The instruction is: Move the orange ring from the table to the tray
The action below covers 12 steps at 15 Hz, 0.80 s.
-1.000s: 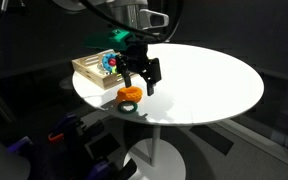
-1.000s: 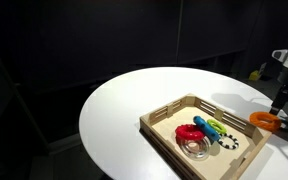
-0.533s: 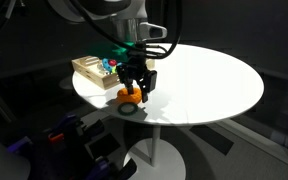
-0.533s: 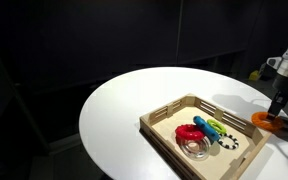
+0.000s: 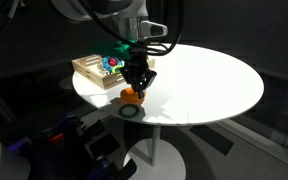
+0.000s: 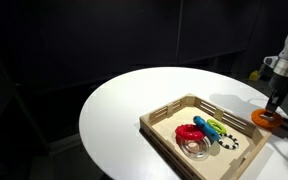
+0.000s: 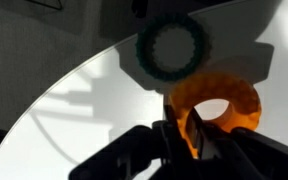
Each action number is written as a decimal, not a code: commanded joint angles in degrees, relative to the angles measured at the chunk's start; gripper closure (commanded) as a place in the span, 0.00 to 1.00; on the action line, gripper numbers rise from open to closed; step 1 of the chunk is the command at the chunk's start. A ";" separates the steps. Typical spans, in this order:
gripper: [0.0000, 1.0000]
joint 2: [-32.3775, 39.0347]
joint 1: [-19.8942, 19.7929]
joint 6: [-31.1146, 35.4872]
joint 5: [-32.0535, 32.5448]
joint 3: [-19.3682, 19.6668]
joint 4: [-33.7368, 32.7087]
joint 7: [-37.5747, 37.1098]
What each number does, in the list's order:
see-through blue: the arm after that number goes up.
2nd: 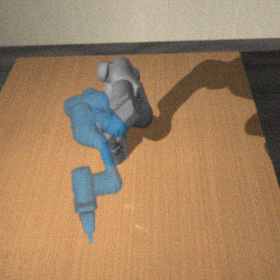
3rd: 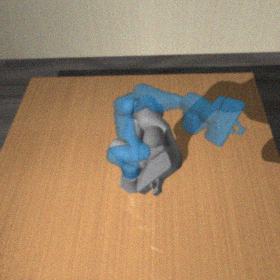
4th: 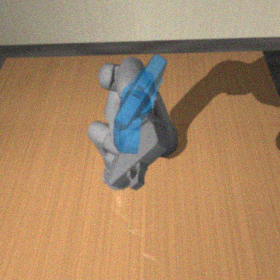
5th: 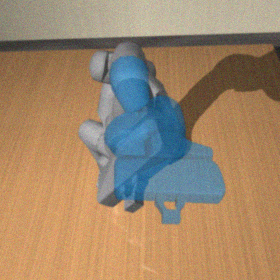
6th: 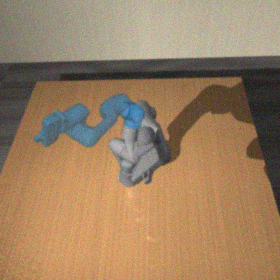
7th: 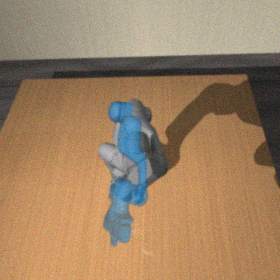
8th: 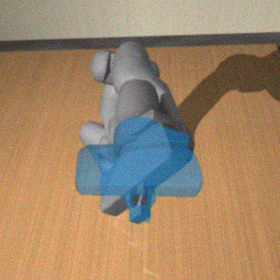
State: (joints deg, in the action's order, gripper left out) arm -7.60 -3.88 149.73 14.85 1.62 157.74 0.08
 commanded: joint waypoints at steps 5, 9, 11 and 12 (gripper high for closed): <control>0.94 -1.69 2.71 -2.37 -4.60 -1.96 -5.25 -0.96; 0.94 0.17 4.67 -4.20 -7.87 -3.25 -9.20 -1.12; 0.94 1.10 5.64 -5.13 -9.42 -3.96 -11.20 -1.16; 0.94 1.66 6.13 -5.58 -10.23 -4.31 -12.22 -1.17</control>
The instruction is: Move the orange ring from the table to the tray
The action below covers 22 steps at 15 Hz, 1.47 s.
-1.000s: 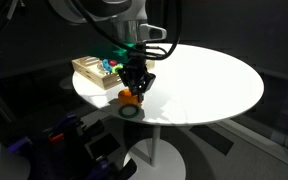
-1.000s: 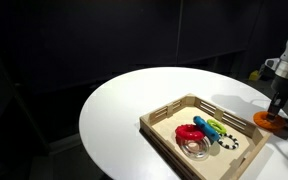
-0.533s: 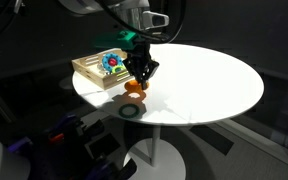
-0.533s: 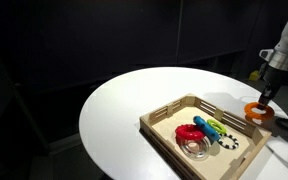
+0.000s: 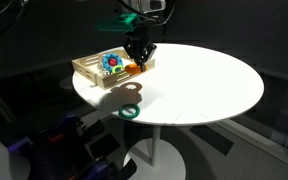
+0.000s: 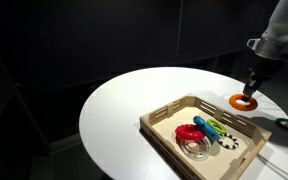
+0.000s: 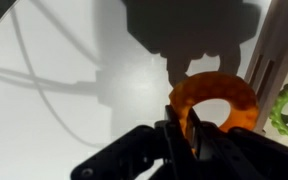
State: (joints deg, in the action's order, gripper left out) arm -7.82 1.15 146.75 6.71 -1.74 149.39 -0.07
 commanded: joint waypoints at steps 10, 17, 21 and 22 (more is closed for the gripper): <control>0.94 10.93 4.22 -5.82 -6.08 -3.32 -11.82 -2.69; 0.94 14.15 5.39 -7.57 -8.08 -4.55 -15.79 -1.33; 0.94 16.69 6.63 -7.50 -4.24 -4.73 -16.90 -4.58; 0.94 17.10 7.10 -7.33 -2.95 -4.78 -17.22 -5.47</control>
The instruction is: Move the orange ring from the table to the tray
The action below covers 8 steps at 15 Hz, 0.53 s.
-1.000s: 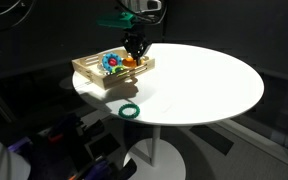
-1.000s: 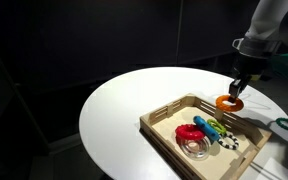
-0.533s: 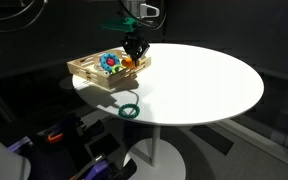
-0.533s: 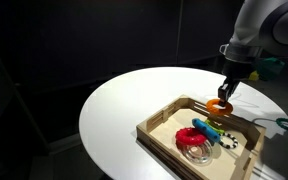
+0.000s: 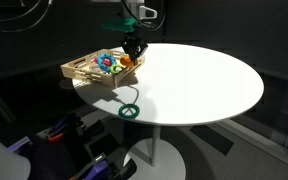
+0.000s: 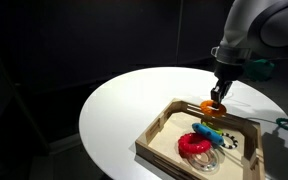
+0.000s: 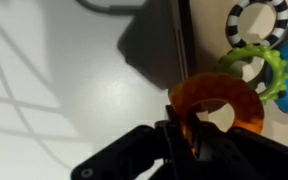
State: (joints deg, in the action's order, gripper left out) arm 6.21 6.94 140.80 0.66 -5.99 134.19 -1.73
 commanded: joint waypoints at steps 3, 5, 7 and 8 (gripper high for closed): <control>0.94 3.47 2.81 -0.72 4.17 -1.38 -3.15 -4.53; 0.94 3.58 3.62 -0.10 3.52 -2.10 -3.60 -3.88; 0.95 3.97 4.17 0.27 2.68 -2.83 -4.13 -3.16; 0.94 4.20 4.46 0.52 2.76 -3.02 -4.40 -3.40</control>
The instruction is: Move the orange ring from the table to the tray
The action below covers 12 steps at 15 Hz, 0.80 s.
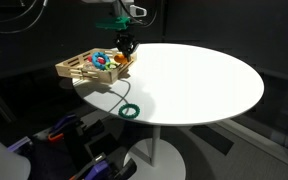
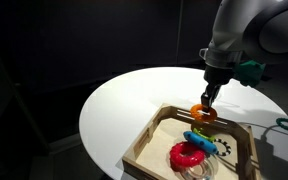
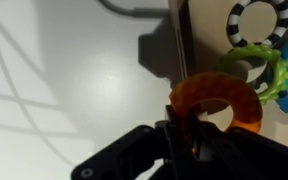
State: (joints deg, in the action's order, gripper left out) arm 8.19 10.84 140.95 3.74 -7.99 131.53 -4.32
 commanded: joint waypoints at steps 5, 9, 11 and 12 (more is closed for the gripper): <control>0.94 2.53 1.50 3.15 1.99 -0.43 -3.07 -5.49; 0.94 3.01 2.07 5.01 2.95 -0.18 -4.18 -9.59; 0.94 3.25 2.19 5.18 2.59 -0.27 -4.96 -10.45; 0.94 3.28 2.32 5.25 2.56 -0.36 -5.30 -10.63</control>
State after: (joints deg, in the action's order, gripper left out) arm 10.64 12.35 146.28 5.18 -8.74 128.42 -12.35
